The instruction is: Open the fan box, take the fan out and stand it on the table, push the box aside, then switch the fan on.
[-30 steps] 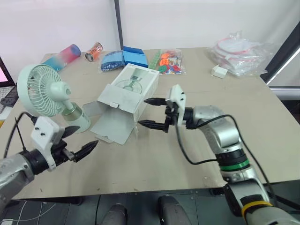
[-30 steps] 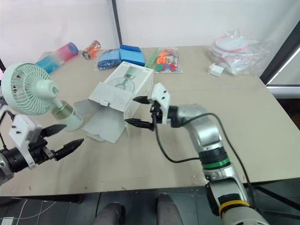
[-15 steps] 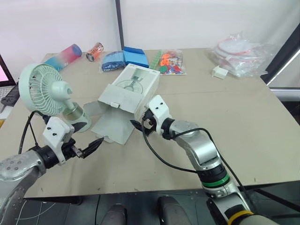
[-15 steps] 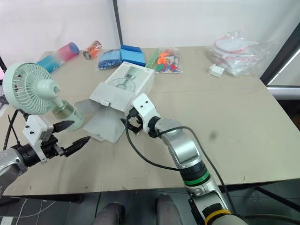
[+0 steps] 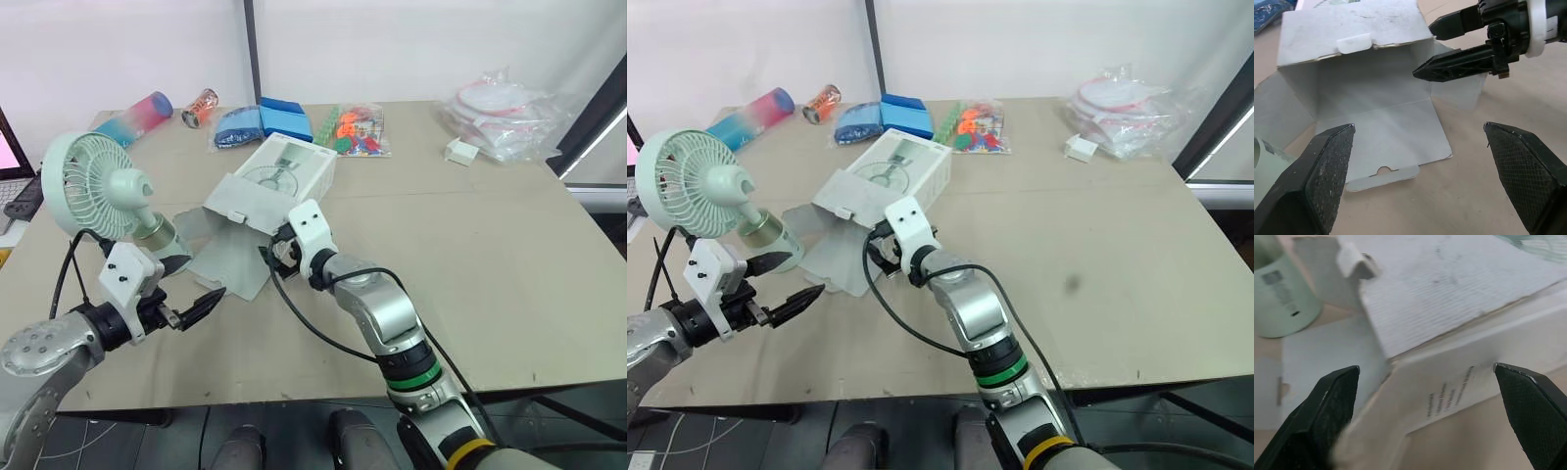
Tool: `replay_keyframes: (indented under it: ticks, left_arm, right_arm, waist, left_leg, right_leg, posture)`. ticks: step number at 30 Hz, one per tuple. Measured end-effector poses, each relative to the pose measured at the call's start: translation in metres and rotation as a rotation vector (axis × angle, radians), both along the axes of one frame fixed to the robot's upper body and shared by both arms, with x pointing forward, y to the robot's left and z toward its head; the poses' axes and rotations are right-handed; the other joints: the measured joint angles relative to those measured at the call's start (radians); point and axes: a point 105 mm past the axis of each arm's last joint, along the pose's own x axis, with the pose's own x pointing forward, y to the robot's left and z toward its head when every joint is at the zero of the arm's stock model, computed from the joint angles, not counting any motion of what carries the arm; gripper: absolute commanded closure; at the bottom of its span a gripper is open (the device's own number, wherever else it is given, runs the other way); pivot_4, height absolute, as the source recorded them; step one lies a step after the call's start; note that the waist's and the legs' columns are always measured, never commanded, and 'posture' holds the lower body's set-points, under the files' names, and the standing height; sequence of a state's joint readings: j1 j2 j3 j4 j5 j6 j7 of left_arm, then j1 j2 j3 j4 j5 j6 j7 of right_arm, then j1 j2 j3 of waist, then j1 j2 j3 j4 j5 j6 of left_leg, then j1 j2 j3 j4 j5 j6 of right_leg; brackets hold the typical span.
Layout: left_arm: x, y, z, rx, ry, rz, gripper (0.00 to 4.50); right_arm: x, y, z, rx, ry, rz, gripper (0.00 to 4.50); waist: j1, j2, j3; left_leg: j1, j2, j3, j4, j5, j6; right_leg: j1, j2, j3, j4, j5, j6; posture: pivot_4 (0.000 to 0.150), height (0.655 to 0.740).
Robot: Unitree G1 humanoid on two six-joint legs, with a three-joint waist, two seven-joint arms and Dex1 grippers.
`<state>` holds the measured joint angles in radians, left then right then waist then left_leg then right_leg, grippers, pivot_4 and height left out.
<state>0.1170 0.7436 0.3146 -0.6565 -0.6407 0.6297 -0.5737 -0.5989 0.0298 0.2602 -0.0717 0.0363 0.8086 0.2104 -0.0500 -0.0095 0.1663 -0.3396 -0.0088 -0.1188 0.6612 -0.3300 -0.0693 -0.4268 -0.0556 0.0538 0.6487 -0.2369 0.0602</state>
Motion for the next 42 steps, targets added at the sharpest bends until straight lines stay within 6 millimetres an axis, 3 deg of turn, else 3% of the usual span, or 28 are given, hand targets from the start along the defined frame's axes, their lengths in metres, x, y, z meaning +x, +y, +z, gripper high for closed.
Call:
replay_keyframes:
  ticks: [10, 11, 13, 14, 23, 36, 39, 42]
  left_arm:
    - [0.0, -0.001, 0.0, -0.017, -0.008, 0.018, 0.02]
    - [0.0, -0.001, 0.0, -0.017, -0.008, 0.018, 0.0]
    - [0.0, -0.001, 0.0, -0.02, -0.01, 0.02, 0.0]
    - [-0.001, -0.003, 0.001, -0.021, -0.013, 0.019, 0.0]
    - [-0.005, -0.004, -0.003, -0.037, 0.001, 0.033, 0.0]
    - [-0.014, -0.022, -0.009, -0.056, 0.054, -0.082, 0.0]
    - [-0.013, -0.025, -0.01, -0.047, 0.057, -0.099, 0.0]
    - [-0.013, -0.028, -0.012, -0.04, 0.06, -0.119, 0.0]
  right_arm:
    - [0.013, -0.021, -0.005, 0.018, 0.022, -0.109, 0.0]
    - [0.014, -0.021, -0.005, 0.018, 0.022, -0.111, 0.4]
    - [0.015, -0.021, -0.004, 0.021, 0.017, -0.113, 0.72]
    - [0.016, -0.02, -0.002, 0.028, 0.007, -0.117, 1.42]
    - [0.016, -0.021, -0.001, 0.031, -0.005, -0.121, 4.38]
    - [0.025, -0.042, -0.001, -0.026, -0.032, -0.149, 4.38]
    - [0.031, -0.071, 0.001, -0.043, -0.043, -0.205, 4.38]
    - [0.036, -0.118, 0.003, -0.071, -0.059, -0.309, 4.38]
  waist:
    - [-0.001, 0.0, 0.0]
    - [-0.001, 0.0, 0.0]
    - [-0.001, 0.0, 0.0]
    - [-0.002, 0.0, 0.0]
    - [-0.002, 0.0, 0.0]
    - [-0.003, 0.0, 0.0]
    - [0.003, 0.0, 0.0]
    - [0.005, 0.0, 0.0]
  left_leg:
    - [0.0, 0.0, 0.0, 0.0, -0.001, 0.001]
    - [0.0, 0.0, 0.0, 0.0, -0.001, 0.001]
    - [0.0, 0.0, 0.0, 0.0, -0.001, 0.002]
    - [0.0, 0.0, 0.0, 0.0, -0.001, 0.001]
    - [0.0, 0.0, 0.0, 0.0, -0.002, 0.003]
    - [0.0, 0.0, 0.0, 0.0, -0.002, 0.003]
    - [0.0, -0.001, 0.0, 0.0, -0.002, 0.004]
    - [0.0, -0.001, 0.0, 0.0, -0.002, 0.004]
  right_leg:
    - [0.0, 0.0, 0.0, 0.0, 0.0, 0.0]
    - [0.0, 0.0, 0.0, 0.0, 0.0, 0.0]
    - [0.0, 0.0, 0.0, 0.0, 0.0, 0.0]
    - [0.0, 0.0, 0.0, 0.0, 0.0, 0.0]
    - [0.0, 0.0, 0.0, 0.0, 0.0, 0.0]
    - [0.0, 0.0, 0.0, 0.0, 0.0, 0.0]
    - [0.001, 0.0, 0.0, 0.0, 0.0, 0.0]
    - [0.001, -0.001, 0.0, -0.001, 0.0, 0.0]
  posture:
    - [0.15, 0.74]
    - [0.15, 0.74]
    - [0.15, 0.74]
    - [0.15, 0.74]
    - [0.15, 0.74]
    - [0.15, 0.74]
    - [0.15, 0.74]
    - [0.15, 0.74]
